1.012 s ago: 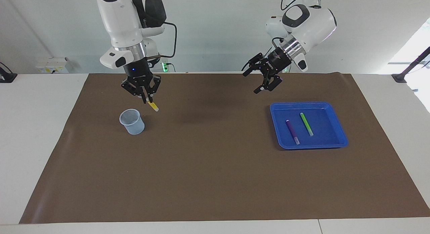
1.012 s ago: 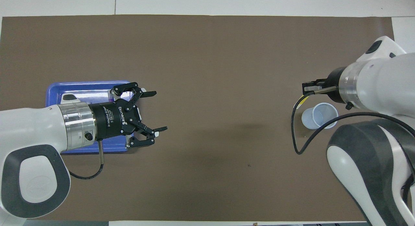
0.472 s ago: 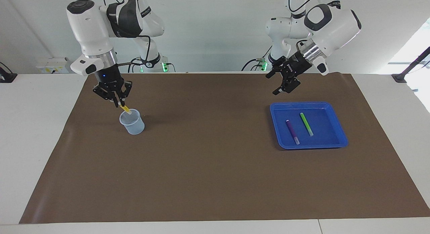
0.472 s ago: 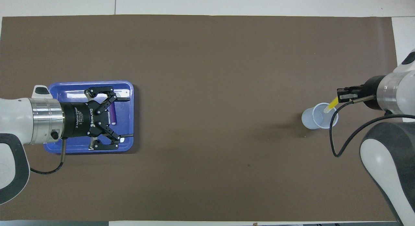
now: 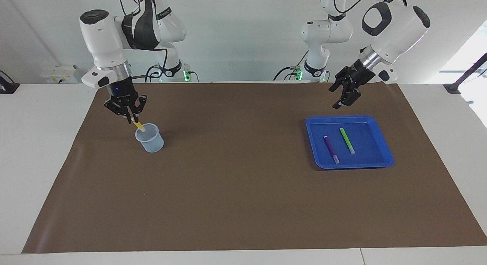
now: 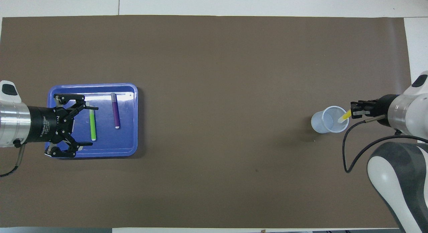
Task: Transfer and insert pens with both arms
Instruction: 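Move the yellow pen over the cup while the left gripper withdraws, then lower the yellow pen into the cup and open the right gripper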
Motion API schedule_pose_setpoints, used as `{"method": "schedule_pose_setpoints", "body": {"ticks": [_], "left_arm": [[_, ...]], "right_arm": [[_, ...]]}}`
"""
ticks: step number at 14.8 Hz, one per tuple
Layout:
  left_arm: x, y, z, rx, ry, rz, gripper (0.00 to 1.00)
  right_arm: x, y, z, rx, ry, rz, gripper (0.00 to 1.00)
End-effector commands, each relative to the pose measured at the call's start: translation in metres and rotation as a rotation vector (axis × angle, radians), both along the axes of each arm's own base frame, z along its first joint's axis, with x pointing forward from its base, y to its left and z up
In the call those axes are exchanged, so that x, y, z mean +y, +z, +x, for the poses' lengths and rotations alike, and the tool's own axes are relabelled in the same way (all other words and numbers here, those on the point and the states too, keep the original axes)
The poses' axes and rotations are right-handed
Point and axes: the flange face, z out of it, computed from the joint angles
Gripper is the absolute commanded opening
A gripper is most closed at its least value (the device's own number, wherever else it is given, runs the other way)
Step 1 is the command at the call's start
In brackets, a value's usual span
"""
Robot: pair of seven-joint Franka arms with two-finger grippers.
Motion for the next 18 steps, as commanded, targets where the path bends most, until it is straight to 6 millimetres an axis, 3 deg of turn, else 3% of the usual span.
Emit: {"method": "schedule_pose_setpoints", "body": {"ticks": [1, 2, 5, 8, 11, 15, 16, 17, 18], "left_arm": [[0.028, -0.008, 0.003, -0.03, -0.164, 0.062, 1.0], [0.03, -0.011, 0.004, -0.056, -0.243, 0.074, 1.0], [0.064, -0.031, 0.015, -0.151, -0.484, 0.111, 1.0], [0.075, -0.07, 0.035, -0.181, -0.715, 0.191, 1.0], [0.081, -0.106, 0.05, -0.208, -0.899, 0.24, 1.0], [0.079, -0.153, 0.064, -0.252, -1.095, 0.262, 1.0], [0.077, -0.162, 0.062, -0.257, -1.142, 0.277, 0.99], [0.077, -0.173, 0.059, -0.256, -1.159, 0.277, 0.96], [0.073, -0.181, 0.059, -0.252, -1.175, 0.274, 0.94]], "right_arm": [[-0.006, -0.013, -0.008, -0.023, 0.0, -0.016, 0.0], [-0.006, -0.02, -0.007, -0.029, -0.002, -0.016, 0.0], [-0.006, -0.039, -0.005, -0.037, -0.008, -0.008, 0.0], [-0.006, -0.053, 0.0, -0.045, -0.011, -0.005, 0.0], [-0.007, -0.069, 0.003, -0.053, -0.021, -0.002, 0.0], [-0.006, -0.075, 0.001, -0.043, -0.092, 0.02, 0.02], [-0.006, -0.076, 0.001, -0.041, -0.098, 0.021, 0.42], [-0.009, -0.077, 0.003, -0.04, -0.101, 0.02, 0.72], [-0.015, -0.076, 0.003, -0.042, -0.115, 0.02, 0.81]]}}
